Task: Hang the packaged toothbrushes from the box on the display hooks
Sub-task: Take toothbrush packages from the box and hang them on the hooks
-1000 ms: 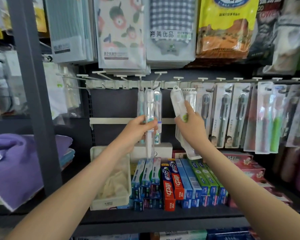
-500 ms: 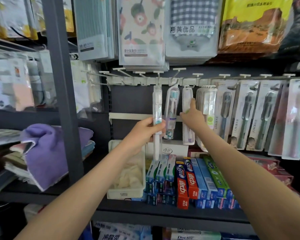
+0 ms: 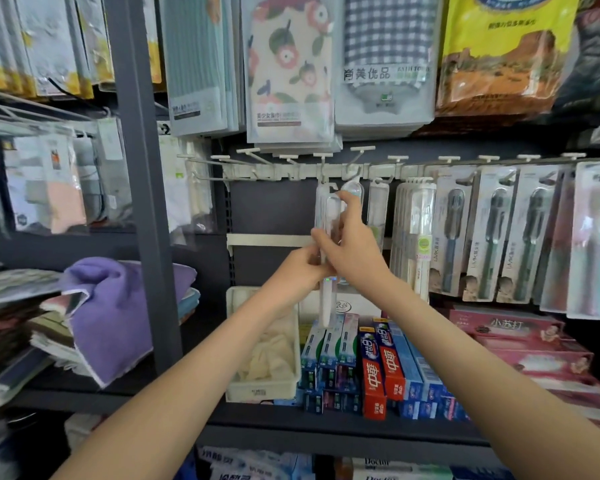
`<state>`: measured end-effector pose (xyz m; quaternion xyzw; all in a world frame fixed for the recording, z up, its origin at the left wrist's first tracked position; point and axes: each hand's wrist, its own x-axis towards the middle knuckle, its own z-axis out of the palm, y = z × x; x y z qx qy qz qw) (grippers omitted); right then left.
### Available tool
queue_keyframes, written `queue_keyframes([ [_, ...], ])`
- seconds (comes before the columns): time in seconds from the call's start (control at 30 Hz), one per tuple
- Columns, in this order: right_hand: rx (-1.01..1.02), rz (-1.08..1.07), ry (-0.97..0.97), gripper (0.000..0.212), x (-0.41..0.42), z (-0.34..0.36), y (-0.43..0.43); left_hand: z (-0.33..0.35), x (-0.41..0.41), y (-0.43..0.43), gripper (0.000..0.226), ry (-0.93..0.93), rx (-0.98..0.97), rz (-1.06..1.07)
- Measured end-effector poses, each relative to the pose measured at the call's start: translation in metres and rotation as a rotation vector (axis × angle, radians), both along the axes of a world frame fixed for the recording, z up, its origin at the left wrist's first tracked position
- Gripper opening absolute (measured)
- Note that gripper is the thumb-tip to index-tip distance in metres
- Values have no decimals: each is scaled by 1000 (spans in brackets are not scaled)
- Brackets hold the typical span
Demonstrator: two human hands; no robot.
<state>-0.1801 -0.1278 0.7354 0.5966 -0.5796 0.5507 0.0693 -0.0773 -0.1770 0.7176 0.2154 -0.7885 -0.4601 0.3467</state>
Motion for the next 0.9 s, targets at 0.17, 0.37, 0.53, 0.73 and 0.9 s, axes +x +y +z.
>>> queue_keyframes([
  [0.17, 7, -89, 14, 54, 0, 14, -1, 7, 0, 3, 28, -117, -224, 109],
  [0.37, 100, -217, 21, 55, -4, 37, -25, 11, 18, -10, 12, -95, -349, 235],
  [0.53, 186, -310, 40, 41, -3, 44, -46, 11, 40, -23, 13, -82, -355, 288],
  [0.73, 182, -335, -40, 44, -1, 30, -67, 9, 54, -41, 9, -76, -311, 312],
  [0.9, 179, -385, -53, 57, 0, 14, -80, -2, 50, -47, 15, -96, -300, 310],
])
